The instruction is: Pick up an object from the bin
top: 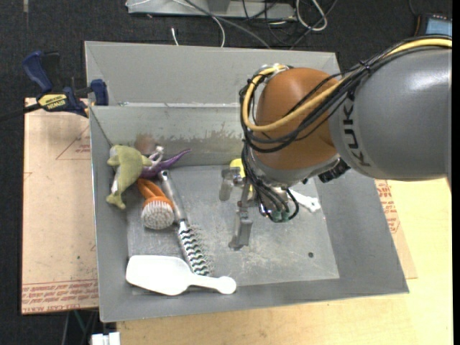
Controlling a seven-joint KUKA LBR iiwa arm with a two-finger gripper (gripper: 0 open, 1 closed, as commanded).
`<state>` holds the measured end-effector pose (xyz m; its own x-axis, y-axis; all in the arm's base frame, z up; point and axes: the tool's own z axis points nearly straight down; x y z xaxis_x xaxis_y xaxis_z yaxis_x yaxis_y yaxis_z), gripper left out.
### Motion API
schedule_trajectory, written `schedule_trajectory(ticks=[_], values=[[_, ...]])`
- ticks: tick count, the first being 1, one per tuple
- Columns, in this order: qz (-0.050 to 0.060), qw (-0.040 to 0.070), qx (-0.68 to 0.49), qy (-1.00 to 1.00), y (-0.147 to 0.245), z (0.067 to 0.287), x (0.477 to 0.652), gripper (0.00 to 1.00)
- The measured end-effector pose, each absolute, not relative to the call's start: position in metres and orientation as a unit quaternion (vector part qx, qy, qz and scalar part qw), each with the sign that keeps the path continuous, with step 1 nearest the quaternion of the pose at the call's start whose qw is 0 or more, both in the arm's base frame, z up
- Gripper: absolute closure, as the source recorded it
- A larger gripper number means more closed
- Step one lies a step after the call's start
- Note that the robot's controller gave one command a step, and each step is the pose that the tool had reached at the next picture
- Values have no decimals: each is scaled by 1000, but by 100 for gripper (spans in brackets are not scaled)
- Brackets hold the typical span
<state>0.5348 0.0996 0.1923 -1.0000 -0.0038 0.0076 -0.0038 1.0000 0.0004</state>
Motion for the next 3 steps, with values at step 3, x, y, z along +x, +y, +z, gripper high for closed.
schedule_trajectory(ticks=[3], values=[[-2, -6, 52, -999, 159, 133, 480, 0]])
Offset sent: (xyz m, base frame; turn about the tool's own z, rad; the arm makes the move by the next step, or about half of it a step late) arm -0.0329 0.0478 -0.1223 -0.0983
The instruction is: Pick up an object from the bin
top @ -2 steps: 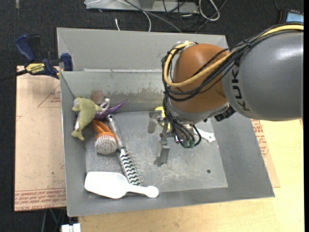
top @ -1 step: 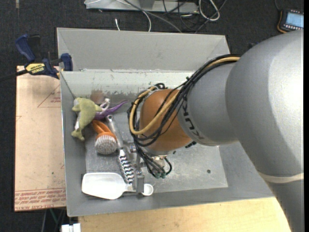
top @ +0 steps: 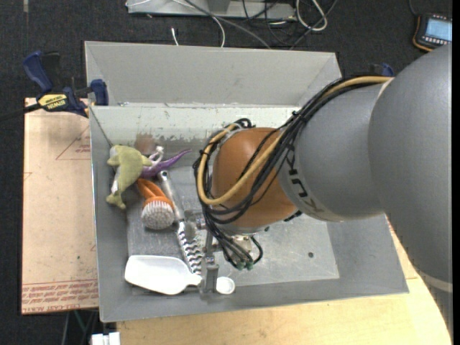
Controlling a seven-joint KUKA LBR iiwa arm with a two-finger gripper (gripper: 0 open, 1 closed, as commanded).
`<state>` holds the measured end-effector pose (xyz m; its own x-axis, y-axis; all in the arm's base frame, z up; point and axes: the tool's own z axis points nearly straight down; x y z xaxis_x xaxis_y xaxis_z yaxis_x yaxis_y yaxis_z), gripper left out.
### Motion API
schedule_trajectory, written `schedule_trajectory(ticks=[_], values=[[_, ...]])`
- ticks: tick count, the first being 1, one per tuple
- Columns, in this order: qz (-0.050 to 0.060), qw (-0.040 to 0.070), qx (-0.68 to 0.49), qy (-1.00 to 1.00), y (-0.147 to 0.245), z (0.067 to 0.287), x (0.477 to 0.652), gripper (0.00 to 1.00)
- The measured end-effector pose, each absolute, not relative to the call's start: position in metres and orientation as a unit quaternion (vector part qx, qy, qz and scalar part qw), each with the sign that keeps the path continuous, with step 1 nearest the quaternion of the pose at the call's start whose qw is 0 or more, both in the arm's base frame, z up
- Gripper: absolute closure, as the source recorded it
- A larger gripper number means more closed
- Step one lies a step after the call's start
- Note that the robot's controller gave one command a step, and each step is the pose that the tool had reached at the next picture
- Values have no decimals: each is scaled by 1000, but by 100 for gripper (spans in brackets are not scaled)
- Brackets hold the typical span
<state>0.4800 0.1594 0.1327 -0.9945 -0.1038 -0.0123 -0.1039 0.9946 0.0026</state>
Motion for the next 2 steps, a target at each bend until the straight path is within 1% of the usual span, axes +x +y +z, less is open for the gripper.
schedule_trajectory(ticks=[1, 2], values=[[1, 9, -122, 993, 176, 100, 480, 0], [3, 16, -120, 993, 202, 73, 486, 0]])
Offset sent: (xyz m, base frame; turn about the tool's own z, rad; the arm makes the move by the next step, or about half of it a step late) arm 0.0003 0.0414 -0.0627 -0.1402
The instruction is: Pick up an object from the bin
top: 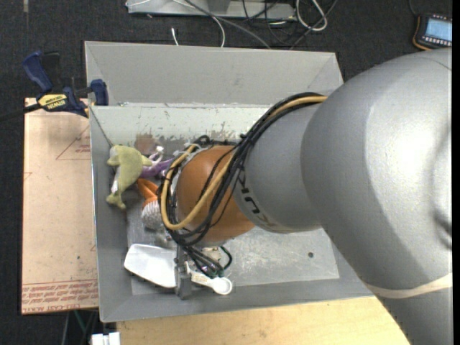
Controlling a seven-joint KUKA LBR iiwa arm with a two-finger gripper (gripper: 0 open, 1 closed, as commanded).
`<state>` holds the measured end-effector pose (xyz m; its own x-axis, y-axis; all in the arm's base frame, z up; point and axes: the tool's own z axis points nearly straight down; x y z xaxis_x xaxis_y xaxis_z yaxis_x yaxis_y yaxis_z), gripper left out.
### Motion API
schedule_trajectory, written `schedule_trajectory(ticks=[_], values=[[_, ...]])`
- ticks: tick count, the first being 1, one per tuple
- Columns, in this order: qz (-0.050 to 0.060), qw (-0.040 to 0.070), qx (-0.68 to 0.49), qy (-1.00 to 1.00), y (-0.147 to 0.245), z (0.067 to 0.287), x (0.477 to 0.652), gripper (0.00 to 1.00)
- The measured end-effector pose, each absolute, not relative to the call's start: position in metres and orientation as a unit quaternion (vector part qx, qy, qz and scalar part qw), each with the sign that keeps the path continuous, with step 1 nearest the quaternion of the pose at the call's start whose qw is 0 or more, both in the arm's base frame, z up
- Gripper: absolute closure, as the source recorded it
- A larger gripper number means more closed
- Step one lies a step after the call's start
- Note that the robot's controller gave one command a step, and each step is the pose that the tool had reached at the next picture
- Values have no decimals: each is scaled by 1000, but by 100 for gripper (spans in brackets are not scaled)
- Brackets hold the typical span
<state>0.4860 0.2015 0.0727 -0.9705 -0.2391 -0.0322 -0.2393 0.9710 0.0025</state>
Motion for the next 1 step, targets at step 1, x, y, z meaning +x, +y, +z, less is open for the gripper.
schedule_trajectory(ticks=[1], values=[[1, 10, -164, 986, 197, 70, 484, 100]])
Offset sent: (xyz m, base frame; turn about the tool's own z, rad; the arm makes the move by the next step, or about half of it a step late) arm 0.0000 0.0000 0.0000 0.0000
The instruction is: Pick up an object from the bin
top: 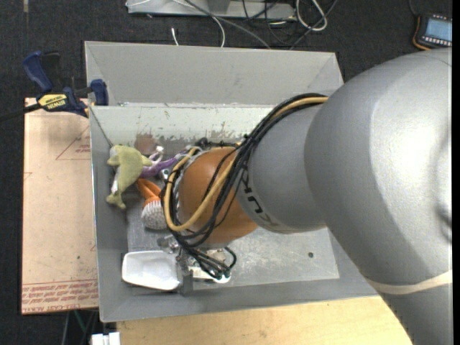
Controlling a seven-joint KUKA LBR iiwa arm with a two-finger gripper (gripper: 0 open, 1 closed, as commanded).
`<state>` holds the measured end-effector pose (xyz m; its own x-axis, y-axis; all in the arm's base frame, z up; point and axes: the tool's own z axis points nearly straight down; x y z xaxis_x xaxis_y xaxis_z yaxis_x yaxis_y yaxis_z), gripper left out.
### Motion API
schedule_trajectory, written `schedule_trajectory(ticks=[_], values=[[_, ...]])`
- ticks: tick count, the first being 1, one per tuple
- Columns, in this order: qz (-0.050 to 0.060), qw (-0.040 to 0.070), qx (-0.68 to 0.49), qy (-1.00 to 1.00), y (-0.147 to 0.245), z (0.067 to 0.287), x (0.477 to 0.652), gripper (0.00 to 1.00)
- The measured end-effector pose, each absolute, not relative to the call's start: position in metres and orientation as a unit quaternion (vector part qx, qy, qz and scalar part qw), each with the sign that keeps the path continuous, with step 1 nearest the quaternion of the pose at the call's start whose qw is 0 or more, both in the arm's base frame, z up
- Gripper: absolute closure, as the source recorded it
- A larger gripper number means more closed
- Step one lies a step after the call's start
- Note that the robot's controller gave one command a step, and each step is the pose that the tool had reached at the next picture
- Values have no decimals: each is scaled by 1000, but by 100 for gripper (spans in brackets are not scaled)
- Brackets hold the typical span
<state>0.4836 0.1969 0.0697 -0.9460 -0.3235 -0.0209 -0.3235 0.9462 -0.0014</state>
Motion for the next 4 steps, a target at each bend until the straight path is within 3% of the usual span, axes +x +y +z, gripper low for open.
schedule_trajectory(ticks=[2, 3, 4], values=[[1, 9, -164, 986, 197, 78, 483, 100], [0, 5, -164, 987, 196, 106, 481, 100], [1, 11, -163, 987, 198, 136, 483, 100]])
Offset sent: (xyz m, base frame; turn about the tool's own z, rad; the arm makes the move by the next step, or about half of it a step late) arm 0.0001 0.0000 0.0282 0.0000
